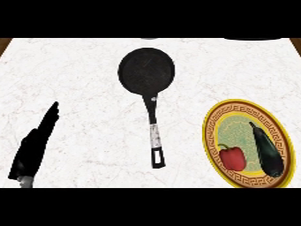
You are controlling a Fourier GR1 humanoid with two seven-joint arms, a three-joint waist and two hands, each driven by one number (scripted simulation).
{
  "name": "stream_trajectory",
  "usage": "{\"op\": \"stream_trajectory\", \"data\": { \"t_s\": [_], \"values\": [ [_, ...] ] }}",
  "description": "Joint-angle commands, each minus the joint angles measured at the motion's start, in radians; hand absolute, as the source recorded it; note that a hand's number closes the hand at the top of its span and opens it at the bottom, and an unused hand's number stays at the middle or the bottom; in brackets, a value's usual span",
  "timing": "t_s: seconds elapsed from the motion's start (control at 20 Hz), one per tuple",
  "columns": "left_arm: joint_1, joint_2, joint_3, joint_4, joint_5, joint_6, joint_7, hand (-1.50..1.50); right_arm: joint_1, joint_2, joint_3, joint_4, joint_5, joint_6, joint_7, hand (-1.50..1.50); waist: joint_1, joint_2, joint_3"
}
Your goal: Pick the bell pepper from the plate and place it in the pan
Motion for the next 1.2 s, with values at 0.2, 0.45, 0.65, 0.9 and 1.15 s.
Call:
{"op": "stream_trajectory", "data": {
  "t_s": [0.2, 0.45, 0.65, 0.9, 1.15],
  "values": [
    [0.036, 0.005, 0.024, -0.027, -0.009, -0.039, 0.0, 0.0, -0.103, -0.092, 0.058, -0.151, -0.074, 0.19, 0.282, -1.5, 0.011, 0.003, 0.001],
    [0.047, -0.007, 0.017, -0.085, -0.035, -0.046, 0.016, 0.0, -0.347, -0.03, 0.238, -0.07, 0.013, 0.164, 0.527, -1.5, 0.027, 0.005, 0.001],
    [0.047, -0.044, 0.028, -0.038, -0.053, -0.044, -0.005, 0.0, -0.403, -0.017, 0.278, -0.048, -0.015, 0.249, 0.611, -1.5, 0.018, 0.005, 0.001],
    [0.009, -0.059, 0.03, -0.023, -0.058, -0.062, 0.025, 0.0, -0.534, -0.031, 0.34, 0.003, -0.042, 0.314, 0.746, -1.5, 0.018, 0.006, 0.001],
    [0.05, -0.038, 0.053, -0.052, -0.049, -0.08, 0.003, 0.0, -0.554, -0.069, 0.4, 0.072, -0.101, 0.367, 0.782, -1.5, 0.023, 0.005, 0.0]
  ]
}}
